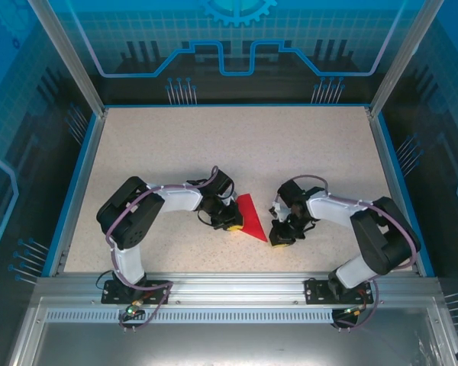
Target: Fold a paper plane with a square sheet of paper (fold left side to right side)
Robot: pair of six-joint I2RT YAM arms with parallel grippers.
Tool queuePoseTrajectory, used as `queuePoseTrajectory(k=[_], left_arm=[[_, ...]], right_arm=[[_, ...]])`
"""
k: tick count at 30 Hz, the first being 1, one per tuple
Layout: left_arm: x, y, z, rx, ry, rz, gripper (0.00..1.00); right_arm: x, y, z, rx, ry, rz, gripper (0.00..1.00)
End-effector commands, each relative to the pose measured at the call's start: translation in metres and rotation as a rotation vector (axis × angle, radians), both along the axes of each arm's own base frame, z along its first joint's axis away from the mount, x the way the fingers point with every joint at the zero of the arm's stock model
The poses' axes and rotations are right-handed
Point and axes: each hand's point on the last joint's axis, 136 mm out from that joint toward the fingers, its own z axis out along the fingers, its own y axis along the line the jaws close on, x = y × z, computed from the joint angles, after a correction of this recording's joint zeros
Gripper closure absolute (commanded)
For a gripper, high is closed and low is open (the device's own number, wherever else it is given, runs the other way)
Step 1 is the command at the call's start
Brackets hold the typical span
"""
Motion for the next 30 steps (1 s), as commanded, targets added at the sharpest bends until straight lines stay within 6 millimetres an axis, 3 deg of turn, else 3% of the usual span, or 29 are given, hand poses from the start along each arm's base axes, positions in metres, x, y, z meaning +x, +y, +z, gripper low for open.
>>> queuePoseTrajectory(k=[1,5,13,20,25,30], left_arm=[[-0.012,0.025,-0.033,0.16,0.049,0.009,0.89],[-0.008,0.023,-0.03,0.151,0.042,0.01,0.89],[-0.004,0.018,-0.025,0.137,0.031,0.009,0.89],[0.001,0.015,-0.018,0.133,0.015,0.0,0.88],[0.004,0.013,-0.014,0.123,0.005,0.003,0.88],[0.008,0.005,0.009,0.074,-0.052,-0.014,0.85]], right_arm=[[0.008,0.006,0.031,0.055,-0.043,-0.012,0.91],[0.023,0.029,0.044,0.129,-0.086,0.008,0.92],[0.043,0.047,0.014,0.09,-0.058,0.01,0.94],[0.033,0.043,-0.001,0.049,-0.016,0.029,0.94],[0.025,0.025,-0.018,-0.047,0.012,0.015,0.95],[0.02,0.007,-0.034,-0.161,0.041,0.007,0.98]])
